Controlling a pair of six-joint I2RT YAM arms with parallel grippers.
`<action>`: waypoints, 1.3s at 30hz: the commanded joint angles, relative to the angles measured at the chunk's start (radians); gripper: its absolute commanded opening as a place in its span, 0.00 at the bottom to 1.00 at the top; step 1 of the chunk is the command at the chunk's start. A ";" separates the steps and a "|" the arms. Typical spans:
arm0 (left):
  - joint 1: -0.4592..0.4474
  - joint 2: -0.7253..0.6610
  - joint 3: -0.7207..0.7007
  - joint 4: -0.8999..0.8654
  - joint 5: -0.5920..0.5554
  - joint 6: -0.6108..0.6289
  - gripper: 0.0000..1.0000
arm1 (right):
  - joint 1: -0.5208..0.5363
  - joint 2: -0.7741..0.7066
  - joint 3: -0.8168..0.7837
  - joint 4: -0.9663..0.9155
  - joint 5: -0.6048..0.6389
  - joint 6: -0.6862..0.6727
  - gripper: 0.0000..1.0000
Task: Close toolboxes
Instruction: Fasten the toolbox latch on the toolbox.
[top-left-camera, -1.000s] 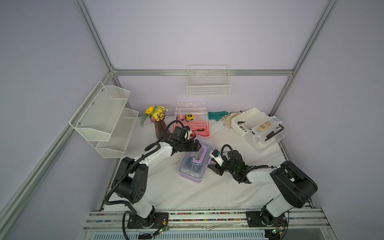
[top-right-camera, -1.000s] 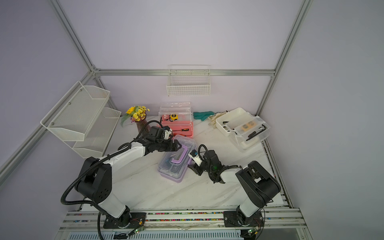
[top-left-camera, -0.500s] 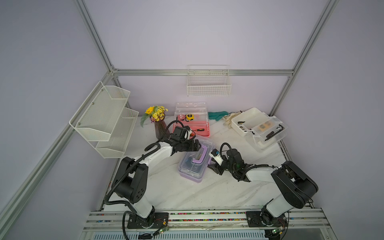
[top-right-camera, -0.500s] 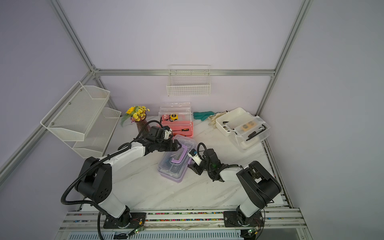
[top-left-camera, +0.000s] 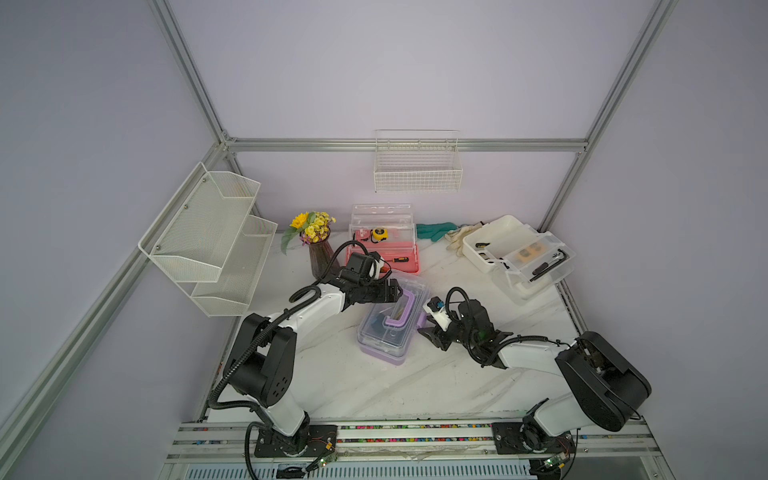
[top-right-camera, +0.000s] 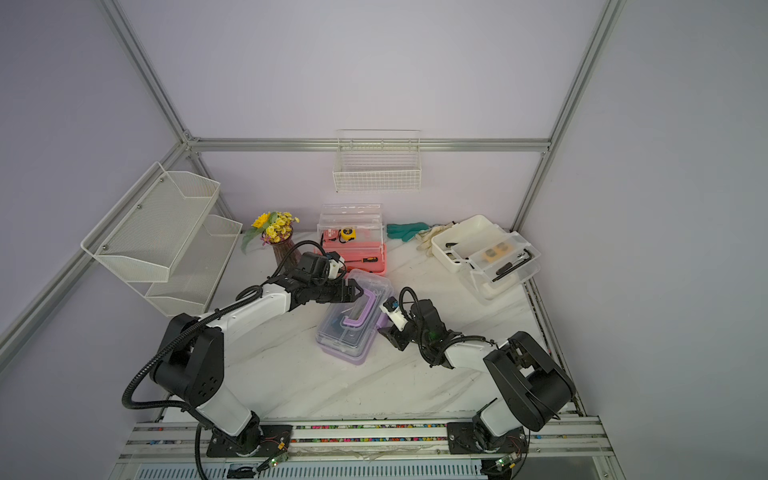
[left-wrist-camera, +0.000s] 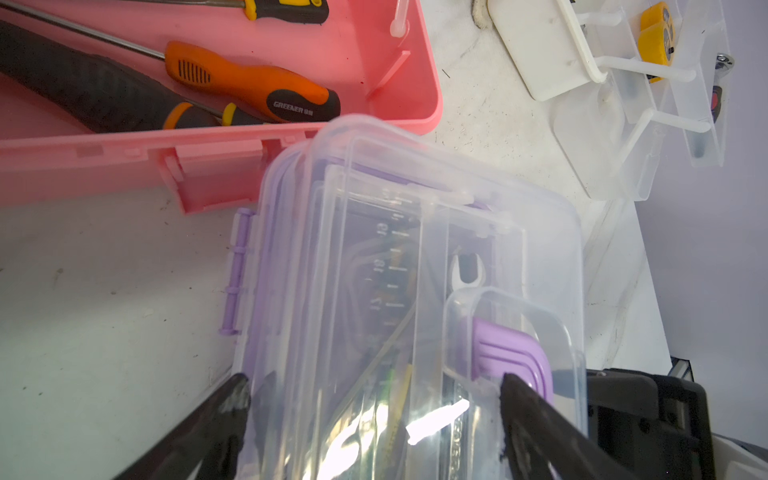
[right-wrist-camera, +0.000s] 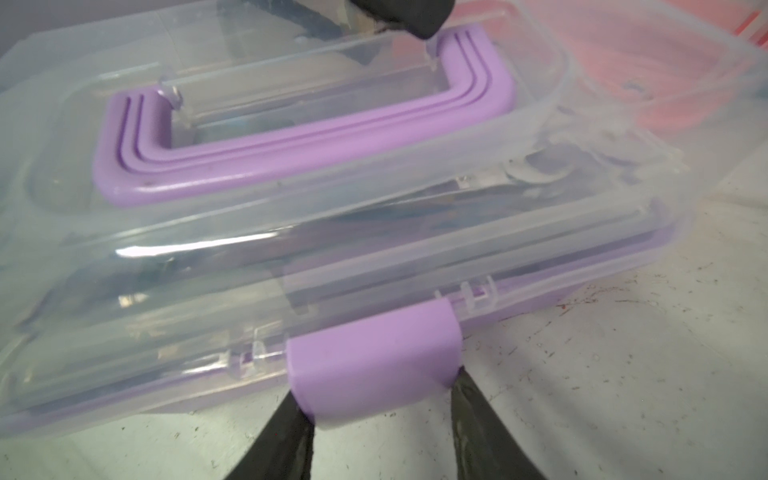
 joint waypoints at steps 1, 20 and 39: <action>-0.003 0.028 -0.016 -0.010 0.033 -0.017 0.92 | 0.000 -0.028 0.029 0.089 -0.009 0.005 0.42; -0.004 0.042 -0.026 0.010 0.057 -0.038 0.91 | 0.029 0.053 0.165 -0.047 -0.033 -0.102 0.40; -0.003 0.043 -0.029 0.018 0.051 -0.048 0.91 | 0.030 0.047 0.142 -0.019 -0.017 -0.073 0.57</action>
